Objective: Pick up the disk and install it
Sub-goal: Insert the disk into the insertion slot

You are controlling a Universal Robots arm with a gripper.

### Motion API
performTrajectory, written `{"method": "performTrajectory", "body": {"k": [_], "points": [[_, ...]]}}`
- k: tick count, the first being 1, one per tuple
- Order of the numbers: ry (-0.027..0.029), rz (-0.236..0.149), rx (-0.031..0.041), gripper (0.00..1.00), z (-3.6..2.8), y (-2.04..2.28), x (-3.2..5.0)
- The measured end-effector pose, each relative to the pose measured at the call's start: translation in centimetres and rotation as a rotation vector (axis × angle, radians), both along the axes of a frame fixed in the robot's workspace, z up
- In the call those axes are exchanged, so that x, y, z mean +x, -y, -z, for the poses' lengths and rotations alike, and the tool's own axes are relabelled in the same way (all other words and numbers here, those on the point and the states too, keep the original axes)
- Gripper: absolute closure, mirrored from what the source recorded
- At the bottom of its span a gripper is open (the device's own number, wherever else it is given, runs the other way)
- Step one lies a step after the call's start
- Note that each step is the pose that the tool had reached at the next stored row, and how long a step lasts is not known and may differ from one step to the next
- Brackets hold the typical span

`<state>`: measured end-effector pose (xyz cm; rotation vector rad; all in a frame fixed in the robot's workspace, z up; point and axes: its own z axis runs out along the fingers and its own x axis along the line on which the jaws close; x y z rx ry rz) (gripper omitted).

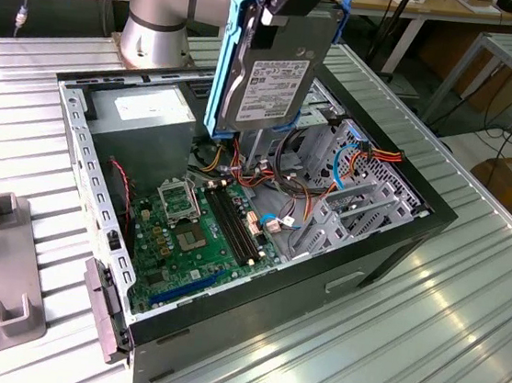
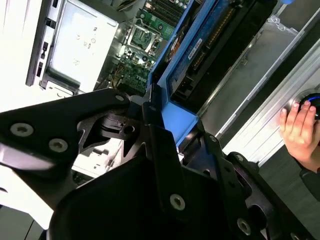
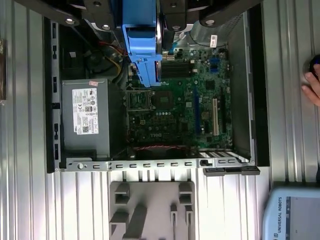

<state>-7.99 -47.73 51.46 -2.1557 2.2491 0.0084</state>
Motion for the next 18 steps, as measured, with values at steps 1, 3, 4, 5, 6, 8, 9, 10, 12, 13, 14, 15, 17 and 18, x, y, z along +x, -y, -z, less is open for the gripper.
{"method": "performTrajectory", "body": {"k": [1, 3, 4, 5, 6, 8, 9, 10, 12, 13, 14, 15, 17, 18], "points": [[0.0002, 0.0, -0.0007, 0.63, 0.02, 0.23, 0.03], [0.0006, 0.0, -0.0015, 0.63, 0.05, 0.51, 0.07], [0.0008, 0.0, -0.0019, 0.63, 0.08, 0.7, 0.09], [0.001, 0.0, -0.0023, 0.63, 0.09, 0.83, 0.11], [0.0011, 0.0, -0.0027, 0.63, 0.1, 0.97, 0.13], [0.0015, 0.0, -0.0034, 0.63, 0.14, 1.27, 0.17], [0.0016, 0.0, -0.0038, 0.63, 0.15, 1.4, 0.19], [0.0017, 0.0, -0.0046, 0.63, 0.17, 1.6, 0.22], [0.0021, 0.0, -0.0054, 0.63, 0.22, 1.97, 0.27], [0.0022, 0.0, -0.0057, 0.63, 0.23, 2.11, 0.29], [0.0024, 0.0, -0.0063, 0.63, 0.26, 2.32, 0.32], [0.0025, 0.0, -0.0066, 0.63, 0.27, 2.46, 0.34], [0.0029, 0.0, -0.0075, 0.63, 0.31, 2.77, 0.38], [0.003, 0.0, -0.008, 0.63, 0.32, 2.93, 0.4]]}}
